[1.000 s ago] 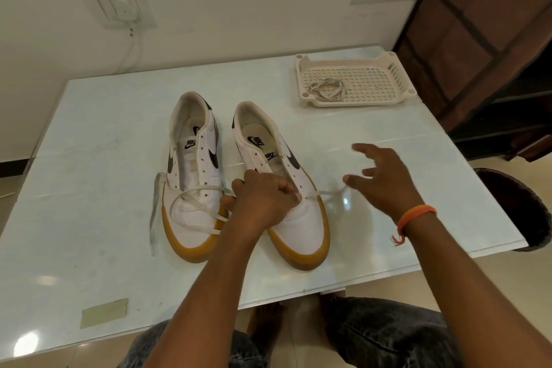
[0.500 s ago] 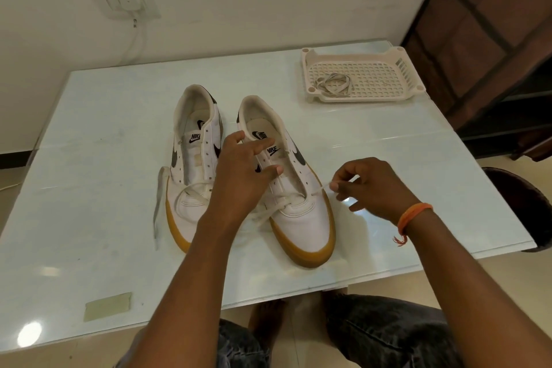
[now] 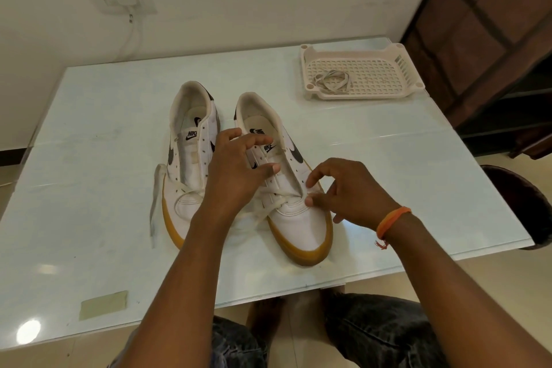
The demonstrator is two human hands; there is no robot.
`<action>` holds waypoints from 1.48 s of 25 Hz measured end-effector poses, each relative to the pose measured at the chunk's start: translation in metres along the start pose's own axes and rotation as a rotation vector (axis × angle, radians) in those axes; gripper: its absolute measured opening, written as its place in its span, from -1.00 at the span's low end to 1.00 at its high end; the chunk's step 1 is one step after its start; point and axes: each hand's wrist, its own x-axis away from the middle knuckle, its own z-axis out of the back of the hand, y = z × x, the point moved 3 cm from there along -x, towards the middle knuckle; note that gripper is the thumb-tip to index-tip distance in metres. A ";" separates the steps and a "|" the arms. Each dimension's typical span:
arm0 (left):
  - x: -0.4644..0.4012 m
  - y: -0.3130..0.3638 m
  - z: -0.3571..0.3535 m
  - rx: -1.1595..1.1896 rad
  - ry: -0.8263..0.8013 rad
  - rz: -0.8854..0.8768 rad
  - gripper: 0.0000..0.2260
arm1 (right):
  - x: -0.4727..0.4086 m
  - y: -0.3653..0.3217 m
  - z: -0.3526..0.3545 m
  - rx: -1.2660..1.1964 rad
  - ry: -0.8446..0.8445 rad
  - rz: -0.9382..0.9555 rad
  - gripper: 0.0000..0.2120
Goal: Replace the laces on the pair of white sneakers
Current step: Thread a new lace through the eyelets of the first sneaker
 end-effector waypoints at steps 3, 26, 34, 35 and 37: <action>0.000 -0.001 -0.001 0.005 0.002 -0.008 -0.57 | -0.004 0.001 -0.002 0.095 -0.013 0.015 -0.86; -0.005 -0.007 -0.002 0.062 -0.012 -0.028 -0.58 | -0.009 0.048 0.048 0.163 0.266 -0.171 -0.80; -0.004 -0.007 -0.001 0.076 0.000 -0.013 -0.58 | -0.003 0.009 0.015 -0.091 0.026 -0.004 -0.74; -0.004 -0.007 -0.001 0.072 0.001 -0.007 -0.57 | -0.003 0.003 0.006 -0.033 -0.040 0.034 -0.78; -0.004 -0.006 -0.002 0.063 -0.001 -0.006 -0.57 | -0.005 0.002 -0.004 0.018 -0.070 0.048 -0.88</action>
